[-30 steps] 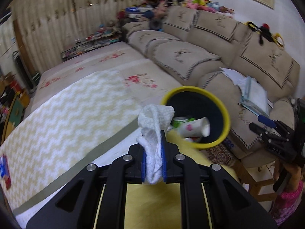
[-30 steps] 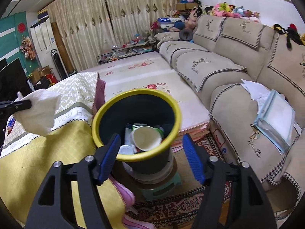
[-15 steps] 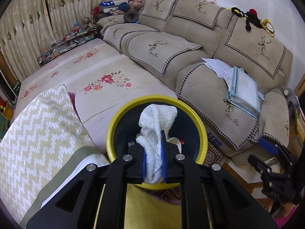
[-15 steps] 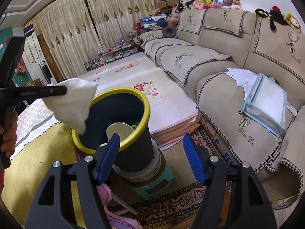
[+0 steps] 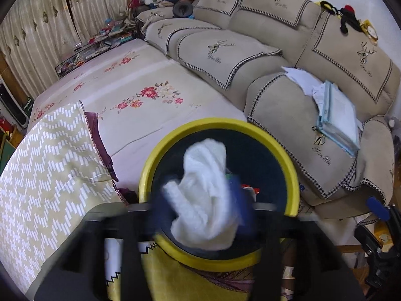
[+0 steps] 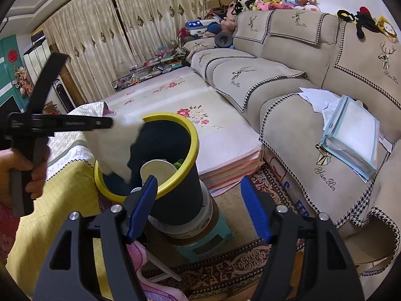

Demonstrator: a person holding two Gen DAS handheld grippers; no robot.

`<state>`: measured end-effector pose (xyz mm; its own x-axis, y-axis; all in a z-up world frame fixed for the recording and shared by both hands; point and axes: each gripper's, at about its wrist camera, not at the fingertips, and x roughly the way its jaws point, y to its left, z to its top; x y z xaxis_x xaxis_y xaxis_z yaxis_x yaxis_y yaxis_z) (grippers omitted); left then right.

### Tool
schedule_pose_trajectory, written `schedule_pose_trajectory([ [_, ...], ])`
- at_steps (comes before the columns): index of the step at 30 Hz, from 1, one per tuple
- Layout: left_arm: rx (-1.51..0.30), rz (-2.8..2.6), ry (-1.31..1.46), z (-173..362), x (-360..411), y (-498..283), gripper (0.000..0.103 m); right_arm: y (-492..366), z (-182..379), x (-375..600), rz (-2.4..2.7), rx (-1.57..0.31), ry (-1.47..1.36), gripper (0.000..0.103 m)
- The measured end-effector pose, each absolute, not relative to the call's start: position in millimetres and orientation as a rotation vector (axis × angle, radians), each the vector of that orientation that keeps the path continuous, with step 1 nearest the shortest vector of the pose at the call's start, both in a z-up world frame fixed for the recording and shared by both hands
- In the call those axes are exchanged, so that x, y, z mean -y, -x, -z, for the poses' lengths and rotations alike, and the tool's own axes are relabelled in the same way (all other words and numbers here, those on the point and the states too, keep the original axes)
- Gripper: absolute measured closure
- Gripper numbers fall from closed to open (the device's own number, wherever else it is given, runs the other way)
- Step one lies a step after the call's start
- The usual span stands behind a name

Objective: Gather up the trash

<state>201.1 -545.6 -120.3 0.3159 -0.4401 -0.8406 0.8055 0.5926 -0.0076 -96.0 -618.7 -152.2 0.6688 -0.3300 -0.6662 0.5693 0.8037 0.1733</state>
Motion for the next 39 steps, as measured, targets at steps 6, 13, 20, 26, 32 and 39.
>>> schedule_pose_trajectory([
  [6,-0.961,0.845,-0.439,131,539,-214,0.013,92,148,614,0.525,-0.672,-0.366,0.036],
  [13,-0.826,0.796,-0.324,83,447,-192,0.004,87,139,598,0.496,-0.678,-0.337,0.031],
  [20,-0.788,0.55,-0.13,52,268,-146,0.005,64,117,532,0.355,-0.651,-0.237,0.009],
  [26,-0.678,0.258,-0.021,39,118,-89,0.005,46,87,463,0.252,-0.6,-0.132,0.006],
  [32,-0.627,0.145,0.039,26,34,-46,0.005,46,61,410,0.194,-0.558,-0.1,0.006],
  [39,-0.607,0.161,0.005,27,35,-16,0.005,75,39,389,0.207,-0.515,-0.099,0.006],
])
